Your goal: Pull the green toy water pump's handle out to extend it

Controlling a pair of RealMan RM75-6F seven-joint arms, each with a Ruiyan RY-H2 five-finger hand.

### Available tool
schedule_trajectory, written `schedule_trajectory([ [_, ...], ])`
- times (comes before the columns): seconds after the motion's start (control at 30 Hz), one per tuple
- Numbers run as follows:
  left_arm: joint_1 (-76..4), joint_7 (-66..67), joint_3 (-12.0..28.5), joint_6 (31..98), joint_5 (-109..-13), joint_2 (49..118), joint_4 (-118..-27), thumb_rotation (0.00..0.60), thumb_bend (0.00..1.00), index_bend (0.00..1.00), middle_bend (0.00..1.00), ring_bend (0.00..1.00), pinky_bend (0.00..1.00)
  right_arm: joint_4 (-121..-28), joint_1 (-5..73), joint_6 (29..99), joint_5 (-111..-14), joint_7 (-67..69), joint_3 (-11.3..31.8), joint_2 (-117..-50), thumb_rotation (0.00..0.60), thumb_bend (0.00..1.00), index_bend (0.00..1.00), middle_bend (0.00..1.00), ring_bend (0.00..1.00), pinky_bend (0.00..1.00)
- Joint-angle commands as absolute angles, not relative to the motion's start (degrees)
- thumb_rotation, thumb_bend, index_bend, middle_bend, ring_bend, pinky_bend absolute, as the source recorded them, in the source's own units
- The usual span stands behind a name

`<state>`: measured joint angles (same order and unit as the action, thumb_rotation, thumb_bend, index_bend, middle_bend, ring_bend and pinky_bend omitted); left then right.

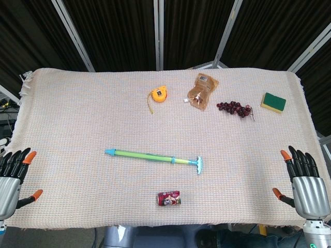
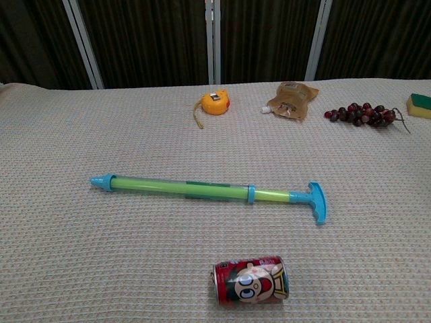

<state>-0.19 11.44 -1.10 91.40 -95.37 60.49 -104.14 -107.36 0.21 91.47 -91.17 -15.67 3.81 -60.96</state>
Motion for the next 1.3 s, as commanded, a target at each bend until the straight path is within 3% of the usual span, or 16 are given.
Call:
schedule_trajectory([
  [0.03, -0.16, 11.46, -1.05, 91.42, -95.27, 60.50, -104.21, 0.600, 0.00, 0.00, 0.00, 0.00, 0.00, -107.38, 0.20, 91.46, -91.12, -15.60, 3.81, -60.94, 0.600, 0.00, 0.00, 0.00, 0.00, 0.00],
  [0.3, -0.36, 11.74, -0.72, 90.61, -93.99, 60.83, -103.82, 0.600, 0.00, 0.00, 0.00, 0.00, 0.00, -107.85, 2.89, 85.90, -90.50, -15.49, 3.41, -60.74, 0.600, 0.00, 0.00, 0.00, 0.00, 0.00],
  [0.33, -0.43, 11.71, -0.62, 90.51, -93.78, 60.88, -103.76, 0.600, 0.00, 0.00, 0.00, 0.00, 0.00, -108.07, 3.58, 84.63, -90.11, -15.40, 3.52, -60.63, 0.600, 0.00, 0.00, 0.05, 0.02, 0.00],
  [0.37, -0.51, 11.71, -0.52, 90.36, -93.57, 60.92, -103.69, 0.600, 0.00, 0.00, 0.00, 0.00, 0.00, -108.27, 4.39, 83.25, -89.71, -15.30, 3.69, -60.53, 0.600, 0.00, 0.00, 0.17, 0.11, 0.00],
  [0.4, -0.60, 11.70, -0.43, 90.19, -93.32, 60.97, -103.61, 0.600, 0.00, 0.00, 0.00, 0.00, 0.00, -108.41, 5.32, 81.72, -89.34, -15.25, 3.91, -60.40, 0.600, 0.00, 0.00, 0.35, 0.28, 0.04],
  [0.43, -0.72, 11.74, -0.28, 89.92, -92.93, 61.06, -103.51, 0.600, 0.00, 0.00, 0.00, 0.00, 0.00, -108.57, 6.89, 79.13, -88.65, -15.38, 4.28, -60.13, 0.600, 0.00, 0.00, 0.49, 0.41, 0.11],
  [0.47, -0.82, 11.80, -0.17, 89.70, -92.63, 61.15, -103.41, 0.600, 0.00, 0.00, 0.00, 0.00, 0.00, -108.71, 8.02, 77.23, -88.04, -15.64, 4.55, -59.91, 0.600, 0.00, 0.00, 0.66, 0.60, 0.29],
  [0.5, -1.04, 11.93, -0.02, 89.15, -92.00, 61.35, -103.19, 0.600, 0.00, 0.00, 0.00, 0.00, 0.00, -108.99, 10.46, 73.39, -87.08, -16.26, 5.18, -59.71, 0.600, 0.00, 0.00, 0.77, 0.72, 0.51],
  [0.57, -1.50, 12.30, 0.30, 88.09, -90.88, 61.66, -102.82, 0.600, 0.00, 0.00, 0.00, 0.00, 0.00, -109.49, 14.31, 67.49, -84.80, -16.28, 6.44, -59.87, 0.600, 0.00, 0.01, 0.87, 0.83, 0.78],
  [0.67, -2.13, 13.15, 0.92, 86.76, -89.08, 62.32, -102.13, 0.600, 0.00, 0.00, 0.00, 0.00, 0.00, -109.75, 19.81, 59.18, -81.08, -15.61, 8.09, -61.25, 0.600, 0.00, 0.10, 0.95, 0.94, 0.97],
  [0.87, -3.36, 14.60, 1.84, 84.07, -85.62, 63.57, -101.03, 0.600, 0.00, 0.00, 0.00, 0.00, 0.00, -105.39, 29.04, 49.56, -73.89, -19.47, 10.83, -68.70, 0.600, 0.00, 0.23, 1.00, 1.00, 1.00],
  [1.3, -4.58, 16.50, 2.23, 81.85, -82.53, 65.07, -99.75, 0.600, 0.00, 0.00, 0.00, 0.00, 0.00, -95.60, 40.83, 49.09, -57.52, -36.49, 11.32, -84.97, 0.600, 0.00, 0.37, 1.00, 1.00, 1.00],
])
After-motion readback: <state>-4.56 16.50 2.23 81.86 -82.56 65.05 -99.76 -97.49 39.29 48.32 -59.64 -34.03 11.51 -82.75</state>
